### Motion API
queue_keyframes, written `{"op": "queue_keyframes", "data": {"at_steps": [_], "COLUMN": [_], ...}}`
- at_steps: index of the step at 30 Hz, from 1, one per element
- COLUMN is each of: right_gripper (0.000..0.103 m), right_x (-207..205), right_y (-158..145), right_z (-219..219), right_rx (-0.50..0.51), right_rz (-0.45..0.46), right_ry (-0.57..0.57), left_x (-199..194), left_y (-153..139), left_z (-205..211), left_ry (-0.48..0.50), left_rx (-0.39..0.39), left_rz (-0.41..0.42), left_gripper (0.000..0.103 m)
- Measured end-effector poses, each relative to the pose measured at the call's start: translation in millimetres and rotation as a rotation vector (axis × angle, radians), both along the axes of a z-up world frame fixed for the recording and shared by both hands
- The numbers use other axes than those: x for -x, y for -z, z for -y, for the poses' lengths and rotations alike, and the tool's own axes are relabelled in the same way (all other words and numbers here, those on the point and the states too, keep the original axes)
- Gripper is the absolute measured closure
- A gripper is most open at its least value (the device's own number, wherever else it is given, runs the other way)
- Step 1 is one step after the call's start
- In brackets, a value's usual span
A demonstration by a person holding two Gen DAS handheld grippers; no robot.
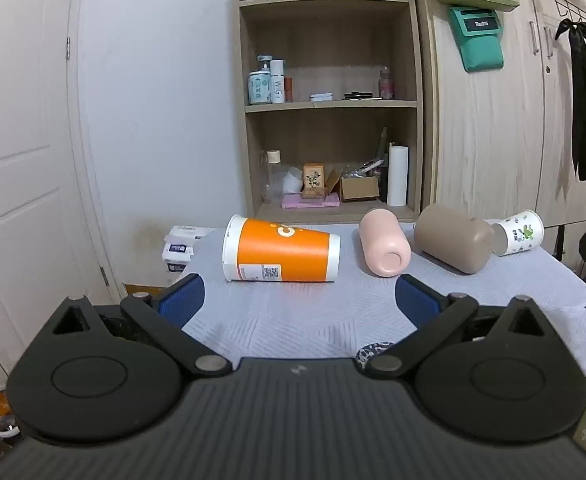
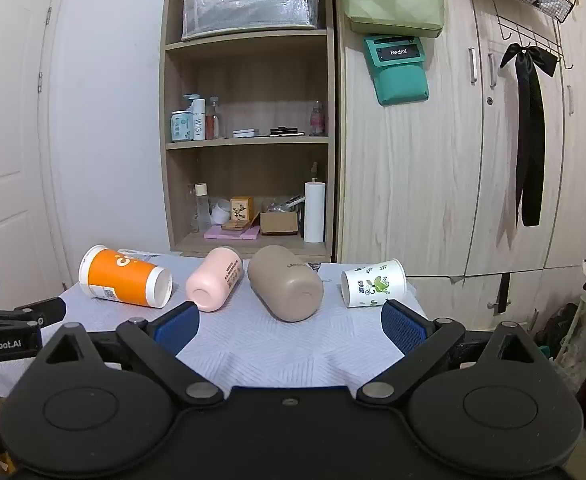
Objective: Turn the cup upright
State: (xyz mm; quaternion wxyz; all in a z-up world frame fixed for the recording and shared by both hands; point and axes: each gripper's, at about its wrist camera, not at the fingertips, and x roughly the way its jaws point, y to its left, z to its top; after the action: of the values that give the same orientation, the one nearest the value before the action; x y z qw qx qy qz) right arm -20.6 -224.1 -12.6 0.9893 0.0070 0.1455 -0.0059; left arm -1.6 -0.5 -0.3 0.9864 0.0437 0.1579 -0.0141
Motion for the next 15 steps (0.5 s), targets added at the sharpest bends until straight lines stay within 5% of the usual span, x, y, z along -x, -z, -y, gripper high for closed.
{"op": "queue_keyframes", "data": {"at_steps": [15], "right_gripper": [0.000], "right_x": [3.7], "right_y": [5.2], "right_z": [-6.2], "right_rx": [0.024], "right_rz": [0.022], "right_ry": [-0.002], "left_x": [2.6], "left_y": [-8.3], "left_z": [-12.9], "left_ry": [0.027], "left_rx": [0.033], "left_rz": [0.006], "left_gripper": [0.000]}}
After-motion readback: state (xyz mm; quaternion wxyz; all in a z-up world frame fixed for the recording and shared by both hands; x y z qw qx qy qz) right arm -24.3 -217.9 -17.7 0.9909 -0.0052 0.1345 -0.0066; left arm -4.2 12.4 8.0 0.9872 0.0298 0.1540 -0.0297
